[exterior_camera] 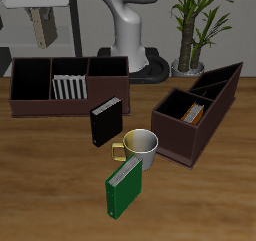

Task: Place the orange book into the left desk caddy's right compartment and place the striped book into the back desk caddy's front compartment and place the yellow book into the back desk caddy's back compartment

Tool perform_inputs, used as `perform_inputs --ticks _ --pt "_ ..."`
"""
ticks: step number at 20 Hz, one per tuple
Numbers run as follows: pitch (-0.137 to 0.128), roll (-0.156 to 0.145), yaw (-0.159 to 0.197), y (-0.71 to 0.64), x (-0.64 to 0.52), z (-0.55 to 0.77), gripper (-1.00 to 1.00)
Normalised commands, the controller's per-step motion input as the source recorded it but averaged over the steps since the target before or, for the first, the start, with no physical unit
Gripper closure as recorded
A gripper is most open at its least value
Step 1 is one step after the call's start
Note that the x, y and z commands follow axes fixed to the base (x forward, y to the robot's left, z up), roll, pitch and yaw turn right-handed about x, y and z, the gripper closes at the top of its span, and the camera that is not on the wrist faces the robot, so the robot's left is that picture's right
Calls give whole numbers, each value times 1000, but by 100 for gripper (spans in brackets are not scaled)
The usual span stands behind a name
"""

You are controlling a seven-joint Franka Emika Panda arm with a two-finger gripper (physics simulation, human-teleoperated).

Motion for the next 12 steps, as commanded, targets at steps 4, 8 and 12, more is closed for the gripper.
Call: perform_inputs --ticks 4,8,12 --pt "54 28 187 61 58 3 100" --pt "26 -9 217 -20 -22 -30 100" --pt "31 45 207 115 -119 -95 100"
